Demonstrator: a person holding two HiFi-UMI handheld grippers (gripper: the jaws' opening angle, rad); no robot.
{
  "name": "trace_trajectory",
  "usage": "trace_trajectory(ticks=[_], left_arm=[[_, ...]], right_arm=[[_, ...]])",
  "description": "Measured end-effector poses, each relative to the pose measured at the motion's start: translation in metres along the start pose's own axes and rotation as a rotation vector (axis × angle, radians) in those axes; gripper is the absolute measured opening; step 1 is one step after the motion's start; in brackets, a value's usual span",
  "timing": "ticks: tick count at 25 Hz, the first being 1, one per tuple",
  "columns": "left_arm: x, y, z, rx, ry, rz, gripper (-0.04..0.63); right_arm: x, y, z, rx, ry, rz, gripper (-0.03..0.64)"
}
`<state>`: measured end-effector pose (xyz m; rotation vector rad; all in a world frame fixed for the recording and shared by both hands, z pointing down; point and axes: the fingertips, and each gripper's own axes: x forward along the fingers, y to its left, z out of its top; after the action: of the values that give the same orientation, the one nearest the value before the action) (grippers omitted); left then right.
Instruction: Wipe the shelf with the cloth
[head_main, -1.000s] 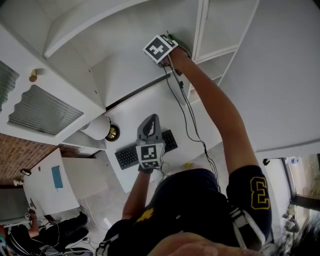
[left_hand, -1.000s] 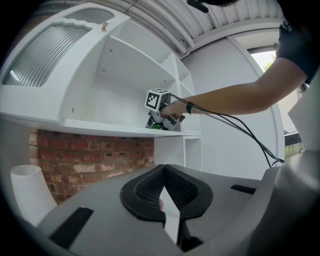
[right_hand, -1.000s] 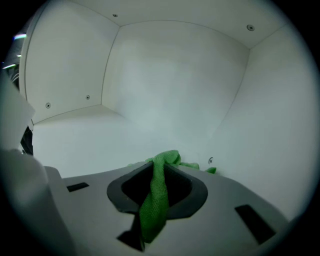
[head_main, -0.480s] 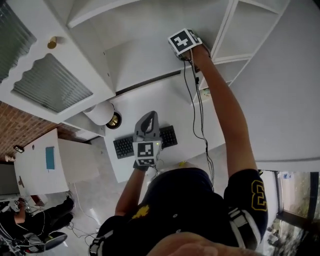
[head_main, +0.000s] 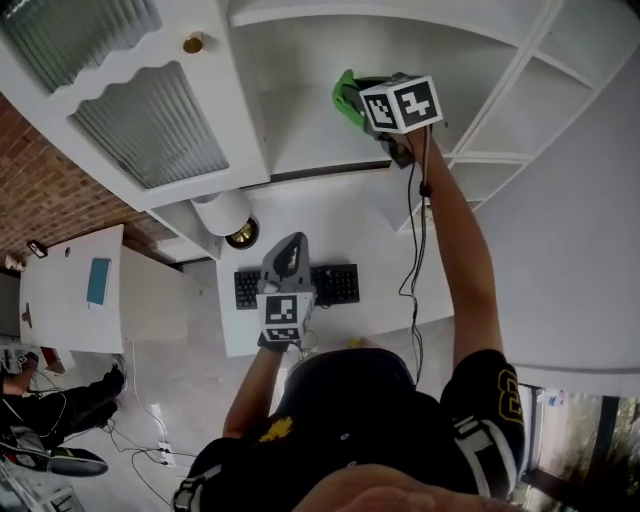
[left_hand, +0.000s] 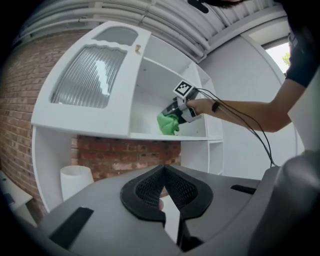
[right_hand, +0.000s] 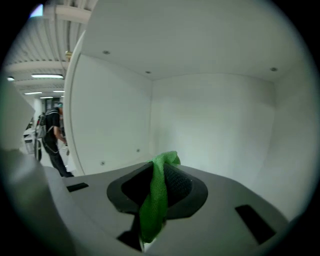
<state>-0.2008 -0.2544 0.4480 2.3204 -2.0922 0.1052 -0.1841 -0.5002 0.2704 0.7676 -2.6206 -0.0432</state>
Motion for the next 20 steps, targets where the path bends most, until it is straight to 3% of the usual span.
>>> trace_trajectory(ticks=[2, 4, 7, 10, 14, 17, 20], left_arm=[[-0.006, 0.005, 0.005, 0.001, -0.011, 0.017, 0.018], [-0.013, 0.006, 0.008, -0.006, -0.016, 0.030, 0.018], [-0.021, 0.012, 0.009, -0.014, -0.009, 0.054, 0.018], [-0.026, 0.020, 0.008, -0.026, 0.000, 0.083, 0.018], [-0.031, 0.025, 0.008, -0.035, 0.001, 0.101, 0.018], [-0.028, 0.024, 0.004, -0.039, 0.006, 0.097, 0.018], [-0.020, 0.019, 0.005, -0.035, -0.001, 0.078, 0.018]], right_arm=[[0.016, 0.050, 0.010, -0.067, -0.016, 0.127, 0.061], [0.028, 0.095, 0.008, -0.203, -0.014, 0.219, 0.063], [0.048, 0.138, -0.006, -0.389, 0.028, 0.291, 0.063], [0.064, 0.161, -0.019, -0.440, 0.104, 0.361, 0.061], [0.071, 0.162, -0.027, -0.451, 0.165, 0.386, 0.060], [0.075, 0.167, -0.038, -0.546, 0.194, 0.341, 0.060], [0.075, 0.168, -0.040, -0.554, 0.190, 0.314, 0.058]])
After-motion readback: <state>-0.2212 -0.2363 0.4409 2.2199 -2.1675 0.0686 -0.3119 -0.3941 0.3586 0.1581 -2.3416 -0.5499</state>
